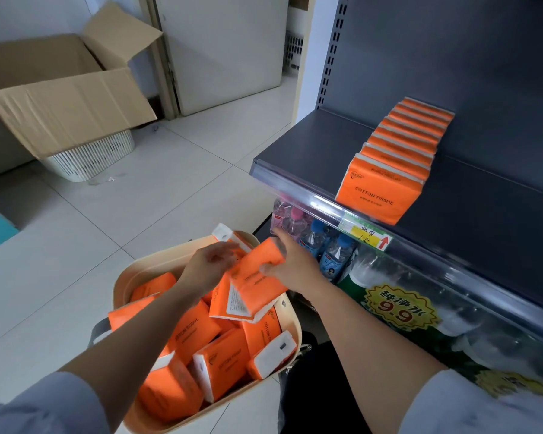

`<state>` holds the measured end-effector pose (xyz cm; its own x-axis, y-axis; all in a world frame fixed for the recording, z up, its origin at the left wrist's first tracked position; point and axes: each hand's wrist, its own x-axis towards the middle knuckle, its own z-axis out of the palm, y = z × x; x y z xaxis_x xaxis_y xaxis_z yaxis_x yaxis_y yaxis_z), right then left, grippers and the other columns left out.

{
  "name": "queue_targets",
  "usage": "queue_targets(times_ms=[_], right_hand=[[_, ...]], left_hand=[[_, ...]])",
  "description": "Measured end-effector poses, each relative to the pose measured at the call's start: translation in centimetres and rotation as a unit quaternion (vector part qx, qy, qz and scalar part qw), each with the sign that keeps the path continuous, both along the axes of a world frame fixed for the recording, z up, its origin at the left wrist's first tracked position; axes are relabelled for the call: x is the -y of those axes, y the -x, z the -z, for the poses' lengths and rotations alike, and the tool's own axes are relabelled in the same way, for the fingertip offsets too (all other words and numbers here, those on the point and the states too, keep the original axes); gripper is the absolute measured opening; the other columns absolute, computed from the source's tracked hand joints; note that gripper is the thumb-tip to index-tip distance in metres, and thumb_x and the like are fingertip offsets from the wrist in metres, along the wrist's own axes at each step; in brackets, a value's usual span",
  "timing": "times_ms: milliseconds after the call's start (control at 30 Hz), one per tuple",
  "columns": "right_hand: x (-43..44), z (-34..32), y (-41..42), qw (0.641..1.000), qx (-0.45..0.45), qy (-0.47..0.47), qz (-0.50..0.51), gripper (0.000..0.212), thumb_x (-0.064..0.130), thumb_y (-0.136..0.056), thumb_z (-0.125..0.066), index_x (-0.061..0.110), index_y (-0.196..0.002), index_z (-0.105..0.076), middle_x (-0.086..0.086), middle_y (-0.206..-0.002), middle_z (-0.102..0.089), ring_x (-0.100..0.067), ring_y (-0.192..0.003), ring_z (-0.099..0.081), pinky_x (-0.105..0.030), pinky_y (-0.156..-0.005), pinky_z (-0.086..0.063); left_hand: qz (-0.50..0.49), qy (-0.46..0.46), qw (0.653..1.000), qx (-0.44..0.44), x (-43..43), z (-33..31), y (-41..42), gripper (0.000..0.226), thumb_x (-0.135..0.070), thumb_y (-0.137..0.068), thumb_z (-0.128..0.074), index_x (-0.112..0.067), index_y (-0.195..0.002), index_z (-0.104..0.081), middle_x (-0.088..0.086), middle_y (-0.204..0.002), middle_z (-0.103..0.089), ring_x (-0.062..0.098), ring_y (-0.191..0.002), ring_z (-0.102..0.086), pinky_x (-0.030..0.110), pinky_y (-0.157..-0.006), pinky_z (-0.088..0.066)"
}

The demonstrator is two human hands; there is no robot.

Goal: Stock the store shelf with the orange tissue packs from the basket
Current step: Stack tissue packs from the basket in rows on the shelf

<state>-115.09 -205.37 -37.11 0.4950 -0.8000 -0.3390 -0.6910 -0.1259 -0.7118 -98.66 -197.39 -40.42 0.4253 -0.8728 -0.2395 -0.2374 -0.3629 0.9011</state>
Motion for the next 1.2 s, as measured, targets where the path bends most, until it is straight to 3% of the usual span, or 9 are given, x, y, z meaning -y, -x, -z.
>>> queue_targets(times_ms=[133,233,333,500,667,800,1000,1100,1200], right_hand=[[0.6,-0.3,0.9,0.984,-0.074,0.153,0.044,0.060,0.027,-0.088,-0.066,0.030,-0.139,-0.033,-0.003,-0.121,-0.054,-0.023,-0.101,-0.057,-0.037,-0.076,-0.052],[0.5,-0.2,1.0,0.980,-0.089,0.171,0.049,0.047,0.025,-0.090,-0.064,0.025,-0.130,-0.039,-0.001,-0.112,-0.056,-0.018,-0.093,-0.056,-0.030,-0.066,-0.046],[0.6,-0.1,0.8,0.985,-0.082,0.137,0.064,0.044,0.030,-0.089,-0.064,0.025,-0.127,-0.041,0.000,-0.111,-0.057,-0.020,-0.094,-0.057,-0.033,-0.068,-0.050],[1.1,0.0,1.1,0.985,-0.072,0.098,0.118,0.039,0.029,-0.089,-0.064,0.024,-0.122,-0.043,-0.001,-0.111,-0.059,-0.023,-0.097,-0.059,-0.035,-0.073,-0.051],[0.8,0.3,0.9,0.985,-0.083,0.085,0.129,0.038,0.023,-0.089,-0.063,0.023,-0.121,-0.043,-0.001,-0.108,-0.059,-0.021,-0.087,-0.055,-0.031,-0.064,-0.045],[0.7,0.5,1.0,0.985,-0.096,0.075,0.119,0.038,0.019,-0.090,-0.061,0.024,-0.123,-0.042,0.003,-0.094,-0.051,-0.017,-0.079,-0.049,-0.026,-0.054,-0.037],[0.7,0.8,1.2,0.987,-0.096,0.076,0.104,0.042,0.021,-0.092,-0.060,0.024,-0.129,-0.041,0.005,-0.095,-0.047,-0.015,-0.079,-0.048,-0.024,-0.050,-0.033],[0.8,0.9,1.3,0.987,-0.093,0.075,0.104,0.042,0.021,-0.092,-0.060,0.023,-0.129,-0.041,0.006,-0.095,-0.048,-0.015,-0.079,-0.049,-0.025,-0.053,-0.036],[0.8,0.8,1.4,0.988,-0.095,0.071,0.100,0.041,0.021,-0.091,-0.061,0.023,-0.127,-0.042,0.005,-0.095,-0.049,-0.016,-0.078,-0.050,-0.025,-0.051,-0.036]], left_hand=[[-0.012,-0.168,0.966,0.197,-0.4,3.4,0.0,0.051,-0.015,-0.088,-0.060,-0.019,-0.137,-0.047,0.014,-0.133,-0.051,0.030,-0.116,-0.055,0.037,-0.091,-0.049],[0.005,-0.254,0.957,0.142,-1.1,4.8,1.3,0.084,-0.021,-0.083,-0.072,-0.015,-0.148,-0.020,0.015,-0.136,-0.049,0.032,-0.116,-0.056,0.035,-0.080,-0.053],[-0.007,-0.280,0.954,0.105,-1.4,6.0,1.6,0.080,-0.021,-0.076,-0.076,-0.011,-0.139,-0.028,0.013,-0.124,-0.057,0.030,-0.105,-0.060,0.039,-0.082,-0.055],[-0.008,-0.119,0.943,0.310,-1.8,5.1,1.4,0.041,-0.014,-0.067,-0.071,-0.013,-0.105,-0.053,0.007,-0.105,-0.054,0.026,-0.097,-0.054,0.037,-0.073,-0.051],[0.167,0.022,0.808,0.565,-4.1,5.9,0.5,0.065,-0.028,-0.040,-0.088,-0.019,-0.093,-0.051,0.006,-0.089,-0.053,0.029,-0.080,-0.055,0.037,-0.063,-0.052],[0.277,-0.071,0.828,0.483,-5.8,7.5,-0.1,0.066,-0.069,-0.049,-0.075,-0.034,-0.102,-0.056,-0.002,-0.119,-0.048,0.021,-0.111,-0.048,0.038,-0.083,-0.050],[0.130,-0.160,0.866,0.456,-4.1,6.7,1.0,0.076,-0.045,-0.073,-0.076,-0.022,-0.134,-0.038,0.003,-0.134,-0.034,0.023,-0.124,-0.038,0.036,-0.099,-0.044],[0.055,-0.240,0.921,0.301,-3.1,7.2,0.6,0.100,-0.035,-0.065,-0.085,-0.014,-0.142,-0.024,0.011,-0.134,-0.041,0.029,-0.123,-0.046,0.040,-0.097,-0.046],[0.014,-0.254,0.950,0.182,-2.6,7.6,-0.1,0.084,-0.025,-0.055,-0.090,-0.012,-0.126,-0.048,0.011,-0.121,-0.054,0.027,-0.108,-0.054,0.041,-0.090,-0.049]])
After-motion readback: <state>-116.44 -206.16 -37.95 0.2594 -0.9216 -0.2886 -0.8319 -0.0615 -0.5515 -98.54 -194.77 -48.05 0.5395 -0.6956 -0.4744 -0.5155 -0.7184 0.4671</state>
